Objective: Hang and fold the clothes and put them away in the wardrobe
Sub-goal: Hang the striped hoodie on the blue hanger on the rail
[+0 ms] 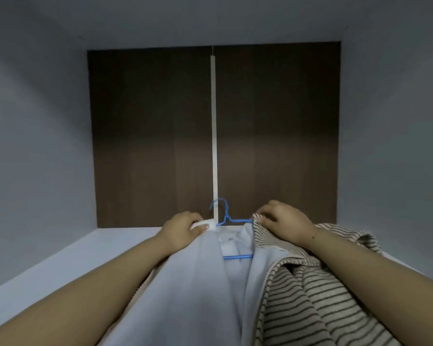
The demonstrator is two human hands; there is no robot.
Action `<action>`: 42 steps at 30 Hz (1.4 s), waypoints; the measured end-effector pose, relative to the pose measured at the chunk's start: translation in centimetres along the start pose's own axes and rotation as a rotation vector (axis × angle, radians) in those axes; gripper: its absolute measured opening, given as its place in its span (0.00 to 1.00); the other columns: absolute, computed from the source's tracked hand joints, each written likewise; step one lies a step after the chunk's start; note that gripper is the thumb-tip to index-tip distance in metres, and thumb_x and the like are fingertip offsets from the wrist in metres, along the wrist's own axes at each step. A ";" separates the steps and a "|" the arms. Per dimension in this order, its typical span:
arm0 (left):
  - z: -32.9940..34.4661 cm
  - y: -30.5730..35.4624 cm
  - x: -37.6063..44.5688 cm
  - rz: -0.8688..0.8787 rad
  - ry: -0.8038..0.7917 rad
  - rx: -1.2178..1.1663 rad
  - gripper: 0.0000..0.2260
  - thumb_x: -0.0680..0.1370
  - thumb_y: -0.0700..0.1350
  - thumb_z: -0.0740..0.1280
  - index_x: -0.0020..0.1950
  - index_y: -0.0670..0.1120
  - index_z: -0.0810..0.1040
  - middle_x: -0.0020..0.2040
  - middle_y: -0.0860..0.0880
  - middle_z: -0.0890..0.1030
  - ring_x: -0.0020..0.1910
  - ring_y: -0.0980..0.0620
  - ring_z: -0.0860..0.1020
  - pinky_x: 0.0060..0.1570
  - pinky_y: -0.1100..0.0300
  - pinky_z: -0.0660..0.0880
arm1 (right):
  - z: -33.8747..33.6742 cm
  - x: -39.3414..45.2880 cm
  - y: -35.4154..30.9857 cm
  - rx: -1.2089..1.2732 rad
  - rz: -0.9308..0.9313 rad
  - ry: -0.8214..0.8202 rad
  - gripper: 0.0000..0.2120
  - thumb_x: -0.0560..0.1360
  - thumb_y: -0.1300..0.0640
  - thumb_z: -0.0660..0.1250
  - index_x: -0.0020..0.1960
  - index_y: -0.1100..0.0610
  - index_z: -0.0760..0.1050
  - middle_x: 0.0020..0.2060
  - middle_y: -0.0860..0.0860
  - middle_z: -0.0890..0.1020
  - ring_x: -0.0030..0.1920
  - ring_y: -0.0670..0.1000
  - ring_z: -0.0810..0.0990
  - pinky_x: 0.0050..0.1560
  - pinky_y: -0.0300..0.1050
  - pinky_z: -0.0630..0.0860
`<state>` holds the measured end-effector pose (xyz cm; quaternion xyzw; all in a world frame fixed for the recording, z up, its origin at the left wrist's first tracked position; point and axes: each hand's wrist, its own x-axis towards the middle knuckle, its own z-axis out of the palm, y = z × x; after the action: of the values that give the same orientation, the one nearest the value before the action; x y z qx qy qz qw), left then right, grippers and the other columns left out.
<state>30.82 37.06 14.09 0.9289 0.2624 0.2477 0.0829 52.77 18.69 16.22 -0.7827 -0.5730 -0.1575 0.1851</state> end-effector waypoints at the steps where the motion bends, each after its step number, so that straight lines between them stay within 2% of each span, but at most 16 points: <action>1: 0.1 -0.1 -0.3 -0.032 -0.039 0.112 0.17 0.82 0.58 0.57 0.68 0.53 0.72 0.64 0.49 0.74 0.67 0.48 0.70 0.64 0.51 0.64 | 0.0 0.0 -0.1 -0.062 -0.022 -0.058 0.22 0.81 0.42 0.56 0.72 0.48 0.69 0.66 0.50 0.73 0.67 0.52 0.71 0.62 0.46 0.69; 2: 0.0 0.0 -0.6 -0.056 -0.040 0.215 0.21 0.82 0.59 0.53 0.75 0.56 0.64 0.72 0.49 0.66 0.73 0.49 0.63 0.69 0.47 0.57 | -0.1 -0.1 -0.3 -0.124 -0.036 -0.104 0.25 0.82 0.42 0.55 0.76 0.48 0.62 0.72 0.51 0.67 0.72 0.53 0.66 0.68 0.48 0.66; 3: -0.6 0.2 -0.8 -0.047 0.000 0.311 0.23 0.83 0.60 0.50 0.78 0.58 0.57 0.76 0.50 0.60 0.76 0.51 0.57 0.72 0.45 0.50 | -0.6 -0.4 -0.5 -0.166 -0.041 -0.137 0.27 0.82 0.42 0.54 0.79 0.47 0.55 0.77 0.50 0.60 0.75 0.52 0.60 0.71 0.49 0.62; 6: -3.6 2.4 -2.4 0.122 0.119 0.528 0.23 0.83 0.58 0.47 0.79 0.58 0.52 0.80 0.52 0.53 0.78 0.53 0.51 0.74 0.46 0.43 | -3.4 -2.0 -1.7 -0.232 -0.040 -0.147 0.32 0.81 0.39 0.54 0.80 0.47 0.47 0.79 0.49 0.49 0.78 0.53 0.54 0.74 0.49 0.60; 10: -6.9 6.2 -6.9 0.248 0.182 0.680 0.24 0.83 0.59 0.45 0.79 0.58 0.50 0.81 0.51 0.47 0.79 0.52 0.46 0.75 0.46 0.39 | -7.0 -6.9 -5.5 -0.323 -0.083 -0.024 0.31 0.81 0.38 0.51 0.80 0.48 0.48 0.79 0.50 0.50 0.78 0.53 0.54 0.74 0.46 0.56; 13: -8.1 8.3 -11.9 0.296 0.224 0.762 0.25 0.82 0.60 0.42 0.79 0.58 0.44 0.80 0.51 0.41 0.79 0.52 0.41 0.74 0.44 0.37 | -9.2 -12.3 -9.1 -0.291 -0.115 0.062 0.30 0.81 0.38 0.49 0.80 0.47 0.48 0.79 0.49 0.50 0.78 0.51 0.52 0.75 0.47 0.54; 17: -8.6 9.8 -19.7 0.281 0.245 0.702 0.27 0.80 0.63 0.38 0.78 0.59 0.38 0.80 0.51 0.37 0.78 0.51 0.38 0.74 0.43 0.35 | -10.2 -20.8 -14.2 -0.253 -0.112 0.188 0.29 0.82 0.39 0.49 0.79 0.46 0.49 0.79 0.49 0.51 0.78 0.50 0.50 0.77 0.50 0.53; 22: -7.7 10.8 -30.6 0.273 0.293 0.422 0.28 0.80 0.63 0.40 0.79 0.58 0.44 0.80 0.50 0.43 0.79 0.52 0.42 0.75 0.43 0.39 | -8.5 -31.6 -19.1 -0.127 -0.079 0.223 0.30 0.81 0.40 0.53 0.79 0.47 0.52 0.79 0.48 0.55 0.78 0.50 0.54 0.75 0.49 0.52; 24: -6.7 10.8 -34.8 0.242 0.242 0.346 0.28 0.79 0.63 0.39 0.79 0.58 0.44 0.80 0.51 0.42 0.79 0.52 0.42 0.75 0.44 0.39 | -6.8 -35.5 -20.4 -0.055 -0.062 0.222 0.29 0.81 0.41 0.55 0.79 0.48 0.54 0.78 0.50 0.58 0.77 0.51 0.56 0.76 0.51 0.54; 27: -4.7 10.2 -40.1 0.160 0.185 0.288 0.27 0.81 0.61 0.41 0.79 0.58 0.44 0.81 0.51 0.43 0.79 0.53 0.41 0.76 0.47 0.39 | -3.6 -40.4 -21.6 0.075 -0.002 0.196 0.29 0.81 0.39 0.53 0.79 0.47 0.53 0.78 0.47 0.56 0.78 0.48 0.53 0.77 0.53 0.53; 29: -3.1 9.8 -43.3 0.164 0.204 0.198 0.24 0.83 0.57 0.46 0.80 0.55 0.52 0.81 0.51 0.48 0.79 0.54 0.44 0.76 0.50 0.38 | -1.2 -43.2 -22.0 0.201 0.071 0.185 0.30 0.79 0.39 0.52 0.79 0.46 0.53 0.78 0.45 0.55 0.78 0.45 0.52 0.78 0.50 0.52; 32: -0.5 9.8 -47.4 0.135 0.228 -0.132 0.21 0.83 0.52 0.53 0.75 0.51 0.67 0.77 0.52 0.62 0.77 0.54 0.56 0.75 0.53 0.48 | 2.7 -47.4 -22.5 0.468 0.234 0.179 0.30 0.79 0.44 0.58 0.78 0.46 0.56 0.77 0.42 0.57 0.77 0.41 0.54 0.77 0.45 0.52; 36: 3.2 10.0 -51.6 -0.015 0.194 -0.421 0.18 0.82 0.49 0.57 0.71 0.49 0.72 0.72 0.55 0.68 0.74 0.57 0.63 0.73 0.57 0.59 | 7.2 -51.4 -23.0 0.598 0.366 0.195 0.25 0.80 0.56 0.64 0.75 0.51 0.64 0.74 0.44 0.65 0.75 0.41 0.60 0.76 0.42 0.56; 38: 4.6 9.8 -52.8 -0.155 0.173 -0.655 0.15 0.81 0.50 0.58 0.65 0.51 0.76 0.67 0.57 0.74 0.68 0.59 0.70 0.69 0.59 0.65 | 8.8 -52.9 -23.3 0.693 0.458 0.244 0.19 0.79 0.59 0.66 0.69 0.51 0.72 0.69 0.45 0.72 0.70 0.42 0.67 0.70 0.35 0.63; 40: 4.8 9.6 -52.8 -0.464 0.139 -1.027 0.11 0.82 0.51 0.59 0.58 0.52 0.79 0.60 0.53 0.80 0.57 0.58 0.78 0.60 0.56 0.74 | 10.3 -53.9 -23.6 0.843 0.617 0.343 0.13 0.77 0.63 0.67 0.58 0.49 0.77 0.59 0.46 0.78 0.62 0.45 0.75 0.59 0.30 0.70; 42: 4.5 9.0 -52.0 -0.780 0.020 -1.458 0.18 0.81 0.58 0.58 0.56 0.47 0.80 0.54 0.48 0.84 0.47 0.54 0.82 0.48 0.56 0.75 | 11.6 -54.4 -23.4 1.040 0.865 0.438 0.10 0.76 0.62 0.69 0.55 0.51 0.75 0.51 0.49 0.79 0.55 0.50 0.78 0.56 0.41 0.76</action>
<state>-1.36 1.76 -8.92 0.4821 0.3399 0.3174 0.7425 14.80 -15.03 -16.37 -0.7006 -0.1612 0.0706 0.6916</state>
